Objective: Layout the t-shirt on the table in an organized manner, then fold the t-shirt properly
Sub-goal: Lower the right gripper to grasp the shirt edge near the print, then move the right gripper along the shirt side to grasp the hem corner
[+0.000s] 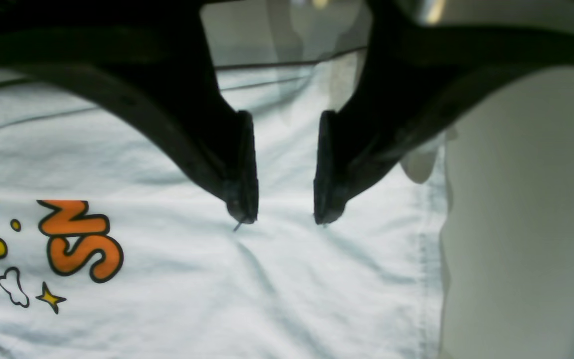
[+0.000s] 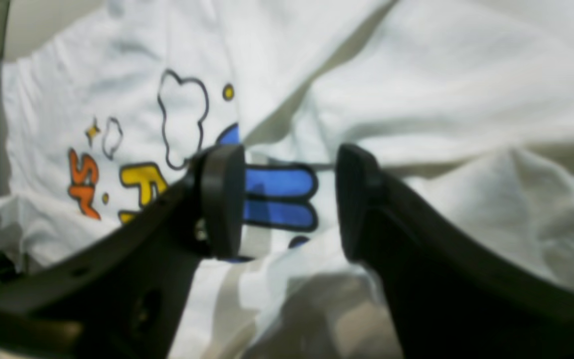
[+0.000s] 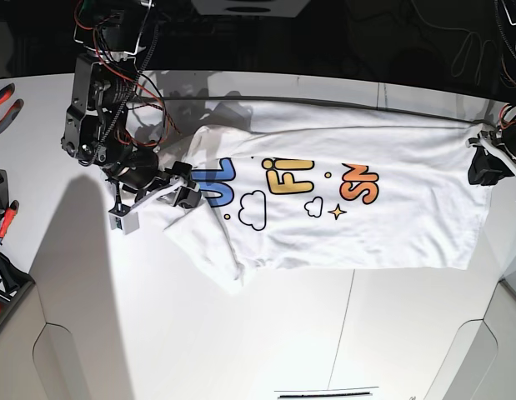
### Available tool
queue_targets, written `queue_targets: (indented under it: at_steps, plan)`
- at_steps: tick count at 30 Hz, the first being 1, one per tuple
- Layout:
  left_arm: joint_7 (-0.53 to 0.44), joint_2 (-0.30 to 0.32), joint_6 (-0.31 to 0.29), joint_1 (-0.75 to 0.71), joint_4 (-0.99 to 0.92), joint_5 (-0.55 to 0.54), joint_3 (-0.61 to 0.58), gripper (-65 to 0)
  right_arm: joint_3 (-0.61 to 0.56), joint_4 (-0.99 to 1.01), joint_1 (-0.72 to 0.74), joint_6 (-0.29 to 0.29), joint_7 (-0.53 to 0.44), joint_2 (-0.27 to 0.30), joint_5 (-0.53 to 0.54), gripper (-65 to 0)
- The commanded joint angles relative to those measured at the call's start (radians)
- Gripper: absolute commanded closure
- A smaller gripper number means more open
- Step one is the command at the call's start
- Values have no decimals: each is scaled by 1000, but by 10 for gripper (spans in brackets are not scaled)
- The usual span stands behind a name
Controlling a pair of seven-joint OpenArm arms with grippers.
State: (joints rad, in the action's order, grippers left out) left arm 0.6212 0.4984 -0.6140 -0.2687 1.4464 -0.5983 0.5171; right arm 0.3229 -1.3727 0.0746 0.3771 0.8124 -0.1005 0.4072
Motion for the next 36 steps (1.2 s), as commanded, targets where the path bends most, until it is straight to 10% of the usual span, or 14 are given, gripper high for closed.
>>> queue_targets:
  at_steps: [1,30,36]
  plan:
    - [-18,23,-4,5,15,-15,8,-227,0,-19,17,10,-16,-2,20,-293]
    - [-17,23,-4,5,15,-14,8,-227,-30,173,175,42,-20,-42,41,-289]
    - [-17,23,-4,5,15,-14,8,-226,-34,173,186,37,-47,-41,33,0]
